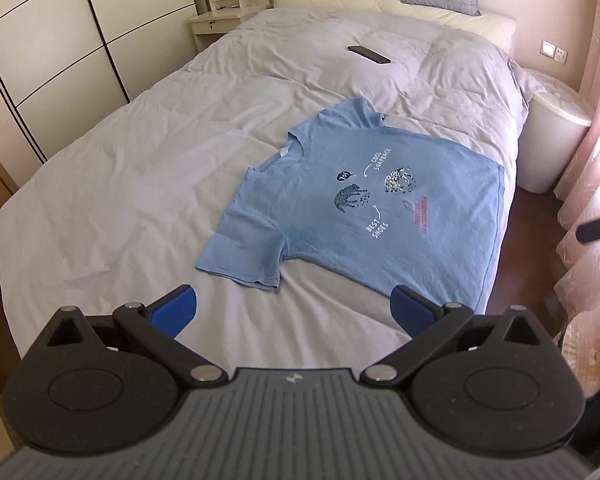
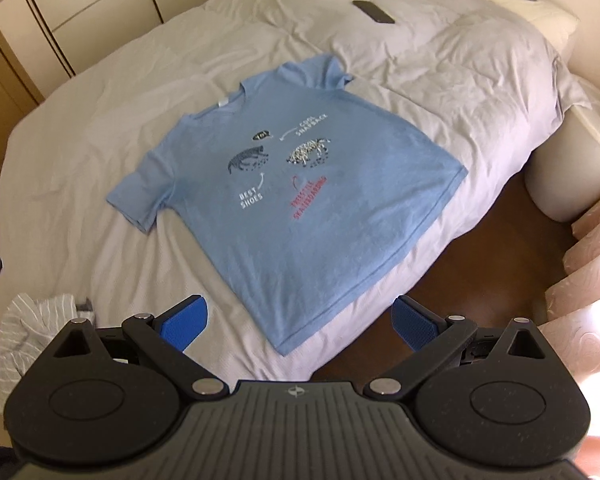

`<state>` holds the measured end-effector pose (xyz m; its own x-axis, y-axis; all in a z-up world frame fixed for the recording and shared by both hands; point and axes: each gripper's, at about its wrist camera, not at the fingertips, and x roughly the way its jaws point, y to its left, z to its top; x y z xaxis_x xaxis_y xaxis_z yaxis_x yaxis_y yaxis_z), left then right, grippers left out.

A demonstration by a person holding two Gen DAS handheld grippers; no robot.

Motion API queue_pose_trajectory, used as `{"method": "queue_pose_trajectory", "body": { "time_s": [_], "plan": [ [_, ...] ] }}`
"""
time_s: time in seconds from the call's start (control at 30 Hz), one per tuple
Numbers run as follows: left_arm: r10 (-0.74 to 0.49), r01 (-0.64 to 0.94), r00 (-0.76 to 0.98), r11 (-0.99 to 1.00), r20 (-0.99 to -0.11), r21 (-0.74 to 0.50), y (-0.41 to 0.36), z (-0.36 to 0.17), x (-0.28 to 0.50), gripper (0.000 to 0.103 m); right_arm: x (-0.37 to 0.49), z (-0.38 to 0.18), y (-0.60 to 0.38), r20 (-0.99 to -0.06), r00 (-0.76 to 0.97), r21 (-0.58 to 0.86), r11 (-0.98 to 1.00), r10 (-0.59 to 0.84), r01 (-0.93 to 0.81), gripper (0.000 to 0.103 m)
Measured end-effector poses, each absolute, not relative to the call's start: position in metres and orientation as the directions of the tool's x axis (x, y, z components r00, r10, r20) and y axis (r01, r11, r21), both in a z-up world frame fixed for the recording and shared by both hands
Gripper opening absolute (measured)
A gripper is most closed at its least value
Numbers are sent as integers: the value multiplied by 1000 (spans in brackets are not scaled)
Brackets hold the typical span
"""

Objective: Fold clothes

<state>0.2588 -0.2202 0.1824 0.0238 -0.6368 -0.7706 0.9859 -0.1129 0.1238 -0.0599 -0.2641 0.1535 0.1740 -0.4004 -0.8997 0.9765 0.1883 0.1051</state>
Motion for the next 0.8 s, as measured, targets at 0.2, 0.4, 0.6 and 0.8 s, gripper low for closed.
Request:
{"method": "queue_pose_trajectory", "body": {
  "time_s": [0.2,0.4,0.6,0.8],
  "plan": [
    [-621,989,14,-105,-784,100,-230,181,238,102,-70,150,-271,-914,172,94,221,-367,971,101],
    [-611,990,15,-102,-792,98,-236,180,208,102,-89,147,-282,-919,186,103,244,-347,964,101],
    [-600,990,41,-81,-799,112,-235,180,193,102,-108,142,-293,-919,211,124,264,-332,956,101],
    [-593,985,96,-59,-799,162,-230,173,195,102,-109,137,-299,-908,265,155,328,-323,932,101]
  ]
}}
